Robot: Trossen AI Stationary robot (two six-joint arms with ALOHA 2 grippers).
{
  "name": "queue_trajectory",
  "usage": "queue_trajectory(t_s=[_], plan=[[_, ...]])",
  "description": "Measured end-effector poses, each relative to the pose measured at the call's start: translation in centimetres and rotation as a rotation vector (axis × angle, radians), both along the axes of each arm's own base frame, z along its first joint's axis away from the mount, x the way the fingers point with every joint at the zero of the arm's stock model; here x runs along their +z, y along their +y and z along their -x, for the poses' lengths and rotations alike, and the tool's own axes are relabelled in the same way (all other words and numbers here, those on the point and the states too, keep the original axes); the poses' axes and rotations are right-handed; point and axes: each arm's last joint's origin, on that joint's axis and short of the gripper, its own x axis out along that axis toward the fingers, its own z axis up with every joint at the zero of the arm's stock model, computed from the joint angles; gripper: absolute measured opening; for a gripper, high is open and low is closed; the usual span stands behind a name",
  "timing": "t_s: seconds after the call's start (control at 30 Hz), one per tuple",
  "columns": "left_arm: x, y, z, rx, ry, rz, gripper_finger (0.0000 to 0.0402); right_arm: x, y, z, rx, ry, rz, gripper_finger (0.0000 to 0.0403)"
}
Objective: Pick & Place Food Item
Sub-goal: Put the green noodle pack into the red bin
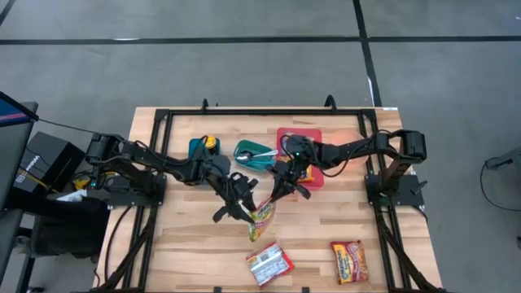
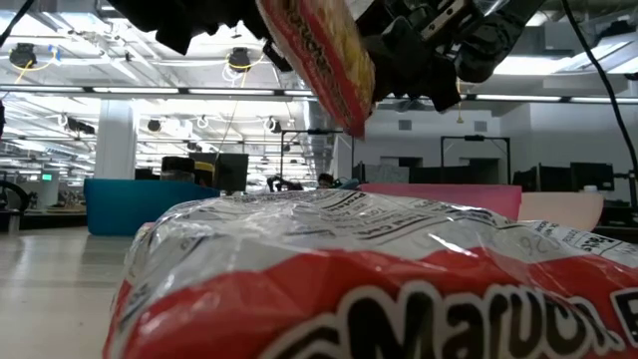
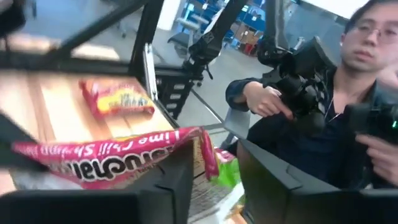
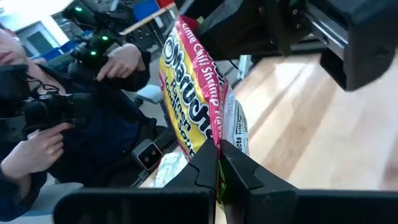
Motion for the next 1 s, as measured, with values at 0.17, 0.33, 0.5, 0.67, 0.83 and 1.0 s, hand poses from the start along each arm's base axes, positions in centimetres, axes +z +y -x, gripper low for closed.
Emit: queue_trajectory(t_s=[0.17,0.33,0.5,0.67,0.83,1.0], plan=[[-0.8,1.0,0.1,0.06,0.193,0.106,0.0155,-0.6,-0.4,0.2,-0.029,0.051,0.017,0.0],[-1.7,2.4,0.3,0.139,0.363,0.184,0.0171,-1.1,-0.3,0.4,-0.05,0.096,0.036,0.0],[-2.0,3.2,0.4,0.148,0.421,0.222,0.0171,-1.6,-0.4,0.5,-0.075,0.134,0.062,0.0],[-1.5,3.5,0.8,0.142,0.428,0.23,0.0166,-1.9,-0.4,0.6,-0.093,0.168,0.075,0.0],[-0.4,4.1,1.6,0.164,0.429,0.244,0.016,-1.6,-0.4,0.9,-0.117,0.185,0.097,0.0],[0.8,4.4,2.5,0.269,0.405,0.218,0.0156,0.2,-0.2,2.1,-0.176,0.175,0.191,0.0]])
